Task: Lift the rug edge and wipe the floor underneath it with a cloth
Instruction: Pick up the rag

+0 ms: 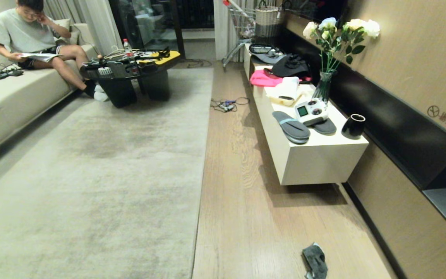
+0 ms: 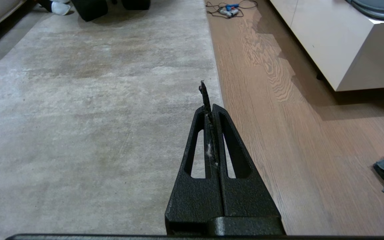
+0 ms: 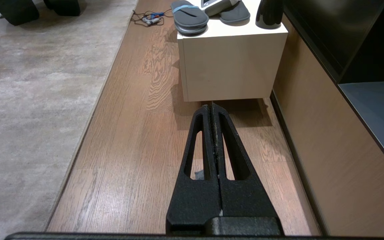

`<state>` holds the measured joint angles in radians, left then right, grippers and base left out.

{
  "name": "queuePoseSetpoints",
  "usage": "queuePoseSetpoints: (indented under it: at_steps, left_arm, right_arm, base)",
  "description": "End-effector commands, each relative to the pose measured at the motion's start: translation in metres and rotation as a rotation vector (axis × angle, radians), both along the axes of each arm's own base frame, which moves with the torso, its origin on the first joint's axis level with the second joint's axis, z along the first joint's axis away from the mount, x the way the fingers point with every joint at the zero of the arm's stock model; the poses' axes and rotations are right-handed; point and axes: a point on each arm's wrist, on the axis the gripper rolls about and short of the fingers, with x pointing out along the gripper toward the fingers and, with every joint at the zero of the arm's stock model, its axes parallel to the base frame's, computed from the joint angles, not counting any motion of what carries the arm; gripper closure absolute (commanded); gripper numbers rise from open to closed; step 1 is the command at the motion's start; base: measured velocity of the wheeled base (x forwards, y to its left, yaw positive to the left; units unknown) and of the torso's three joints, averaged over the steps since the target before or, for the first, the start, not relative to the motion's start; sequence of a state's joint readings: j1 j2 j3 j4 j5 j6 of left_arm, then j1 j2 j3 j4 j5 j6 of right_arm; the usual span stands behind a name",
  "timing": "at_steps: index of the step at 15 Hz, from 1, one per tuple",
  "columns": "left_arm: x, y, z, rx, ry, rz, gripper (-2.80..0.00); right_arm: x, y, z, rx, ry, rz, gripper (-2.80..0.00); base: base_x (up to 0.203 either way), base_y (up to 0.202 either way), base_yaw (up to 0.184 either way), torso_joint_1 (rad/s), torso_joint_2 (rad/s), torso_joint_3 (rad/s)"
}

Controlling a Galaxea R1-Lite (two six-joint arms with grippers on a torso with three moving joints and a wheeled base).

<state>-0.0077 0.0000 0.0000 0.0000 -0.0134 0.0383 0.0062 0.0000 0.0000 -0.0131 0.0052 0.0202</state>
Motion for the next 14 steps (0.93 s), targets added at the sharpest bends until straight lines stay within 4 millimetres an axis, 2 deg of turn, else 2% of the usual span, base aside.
queuePoseSetpoints:
  at_steps: [1, 9, 14]
  left_arm:
    - [0.0, 0.0, 0.0, -0.001, 0.0, 0.0, 0.0]
    - [0.0, 0.0, 0.0002, -0.001, -0.002, -0.002, 0.0]
    - [0.0, 0.0, 0.0002, 0.0, -0.002, -0.002, 0.0]
  right_arm:
    - [0.0001, 0.0, 0.0001, 0.0, 0.001, 0.001, 0.0]
    - [0.0001, 0.0, 0.0001, 0.0, 0.001, 0.002, 0.0]
    - [0.0001, 0.0, 0.0001, 0.0, 0.001, 0.001, 0.0]
  base:
    - [0.0, 0.0, 0.0, 0.0, 0.0, 0.0]
    - [0.0, 0.0, 0.0, 0.0, 0.0, -0.008]
    - [0.0, 0.0, 0.0, -0.001, 0.0, -0.169]
